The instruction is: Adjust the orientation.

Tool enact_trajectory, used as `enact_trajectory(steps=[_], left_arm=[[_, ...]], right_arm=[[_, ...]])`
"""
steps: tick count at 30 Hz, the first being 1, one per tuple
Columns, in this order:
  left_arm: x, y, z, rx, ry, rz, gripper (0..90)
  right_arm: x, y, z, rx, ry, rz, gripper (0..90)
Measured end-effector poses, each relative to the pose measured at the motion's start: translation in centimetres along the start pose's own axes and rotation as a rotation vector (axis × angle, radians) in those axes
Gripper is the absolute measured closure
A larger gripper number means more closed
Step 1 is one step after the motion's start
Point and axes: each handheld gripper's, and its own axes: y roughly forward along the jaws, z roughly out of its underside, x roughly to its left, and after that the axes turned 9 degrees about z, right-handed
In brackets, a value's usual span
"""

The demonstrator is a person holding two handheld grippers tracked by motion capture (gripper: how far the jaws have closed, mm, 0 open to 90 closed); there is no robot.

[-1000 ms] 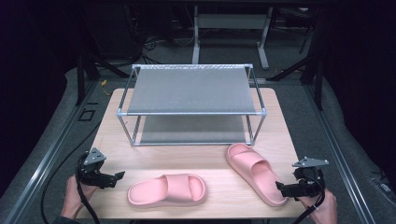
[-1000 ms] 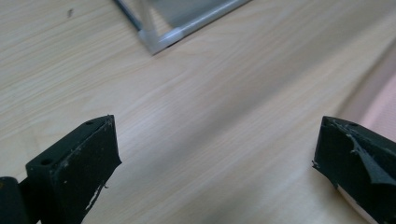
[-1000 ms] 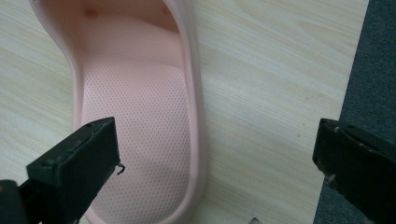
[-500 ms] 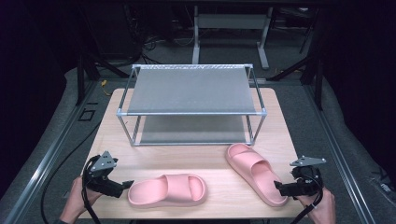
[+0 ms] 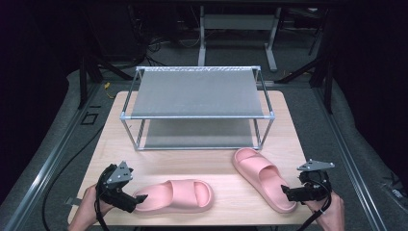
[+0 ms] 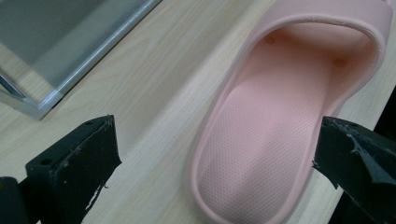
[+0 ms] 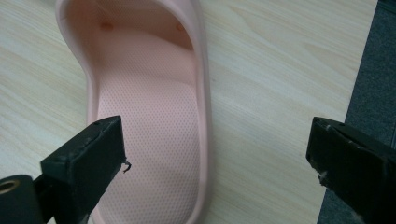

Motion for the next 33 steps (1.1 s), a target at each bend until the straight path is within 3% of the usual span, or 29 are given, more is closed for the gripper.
enact_trajectory(steps=[1,11,23,26,29,31,32,33], left_arm=[[-0.2,0.1,-0.1,0.005,0.005,0.001,0.0],[-2.2,1.6,-1.6,0.051,0.069,0.068,0.0],[-3.9,3.0,-1.9,0.093,0.114,0.126,0.1],[-4.3,3.9,-2.2,0.151,0.13,0.135,0.2],[-4.4,4.3,-2.4,0.172,0.139,0.142,0.8],[-4.6,4.4,-2.8,0.16,0.157,0.144,9.0],[-4.6,4.6,-3.1,0.172,0.17,0.182,10.8],[-4.6,4.8,-3.3,0.179,0.183,0.192,12.8]], right_arm=[[0.2,-0.1,-0.1,0.018,-0.006,0.054,4.1],[0.2,0.1,-0.2,0.018,-0.014,0.049,4.5],[0.6,0.8,0.0,0.027,-0.013,0.035,4.9],[0.6,1.0,0.1,0.04,-0.011,0.036,4.9],[0.7,1.1,0.2,0.041,-0.01,0.032,4.9],[0.7,1.1,0.2,0.041,-0.014,0.032,4.9],[0.6,1.1,0.2,0.043,-0.013,0.015,5.0],[0.7,1.0,0.2,0.045,-0.011,0.029,5.0]])
